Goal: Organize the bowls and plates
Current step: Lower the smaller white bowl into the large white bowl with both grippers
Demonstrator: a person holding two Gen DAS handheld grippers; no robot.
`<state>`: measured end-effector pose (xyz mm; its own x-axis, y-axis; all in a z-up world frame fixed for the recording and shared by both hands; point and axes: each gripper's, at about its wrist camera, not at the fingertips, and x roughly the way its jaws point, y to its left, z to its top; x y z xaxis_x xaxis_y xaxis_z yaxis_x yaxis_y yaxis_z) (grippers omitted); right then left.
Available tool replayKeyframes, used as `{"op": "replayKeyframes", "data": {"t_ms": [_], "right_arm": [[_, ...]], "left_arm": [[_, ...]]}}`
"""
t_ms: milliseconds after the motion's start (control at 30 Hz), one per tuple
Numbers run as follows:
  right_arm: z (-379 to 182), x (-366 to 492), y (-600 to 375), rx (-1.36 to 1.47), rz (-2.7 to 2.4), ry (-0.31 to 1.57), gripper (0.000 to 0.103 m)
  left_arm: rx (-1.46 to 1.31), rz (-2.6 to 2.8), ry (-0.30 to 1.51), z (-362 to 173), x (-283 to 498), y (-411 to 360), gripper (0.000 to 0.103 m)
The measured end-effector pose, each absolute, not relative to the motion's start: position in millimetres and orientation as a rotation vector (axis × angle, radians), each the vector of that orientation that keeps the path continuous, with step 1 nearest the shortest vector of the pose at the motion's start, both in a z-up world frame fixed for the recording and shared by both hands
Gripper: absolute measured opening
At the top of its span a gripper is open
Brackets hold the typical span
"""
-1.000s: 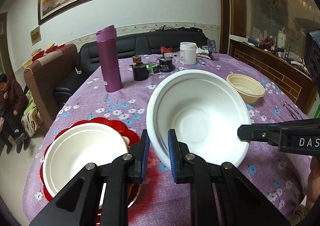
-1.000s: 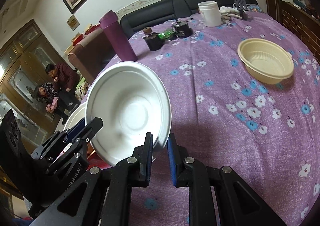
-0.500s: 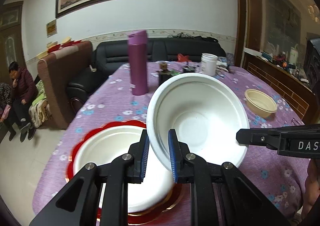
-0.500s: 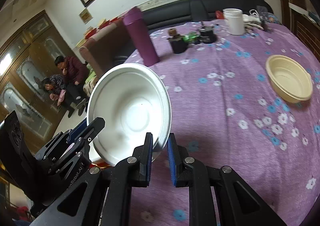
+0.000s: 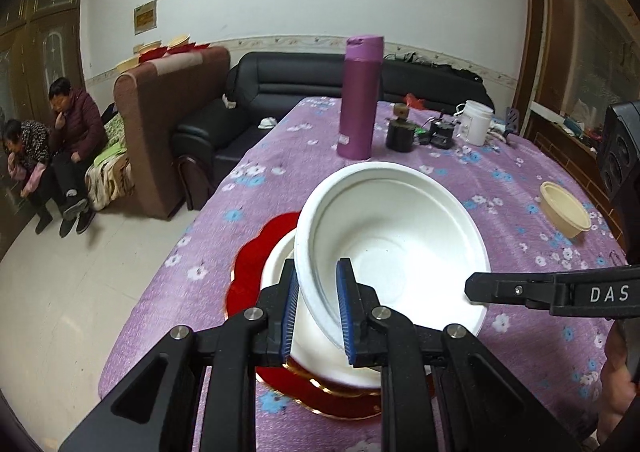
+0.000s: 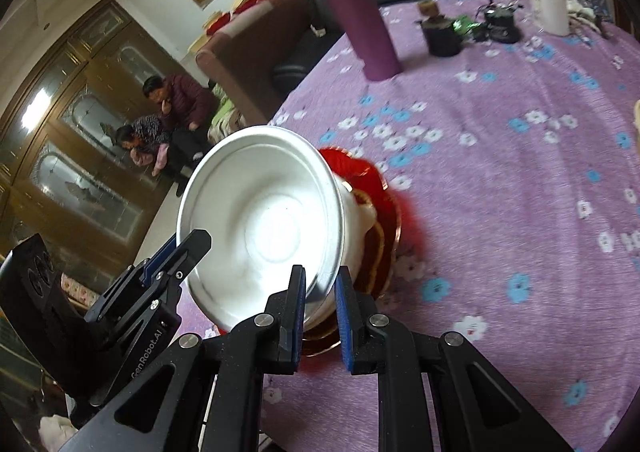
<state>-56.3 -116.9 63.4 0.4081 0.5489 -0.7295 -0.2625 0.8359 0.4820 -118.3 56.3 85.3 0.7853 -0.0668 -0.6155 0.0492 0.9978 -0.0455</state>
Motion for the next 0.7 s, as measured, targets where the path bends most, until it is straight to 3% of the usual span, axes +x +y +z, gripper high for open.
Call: {"op": "replayKeyframes", "data": {"t_ms": [700], "right_arm": [[59.2, -51.1, -92.3, 0.151, 0.484, 1.005, 0.019]], "left_arm": [[-0.026, -0.034, 0.708, 74.2, -109.6, 62.2, 0.019]]}}
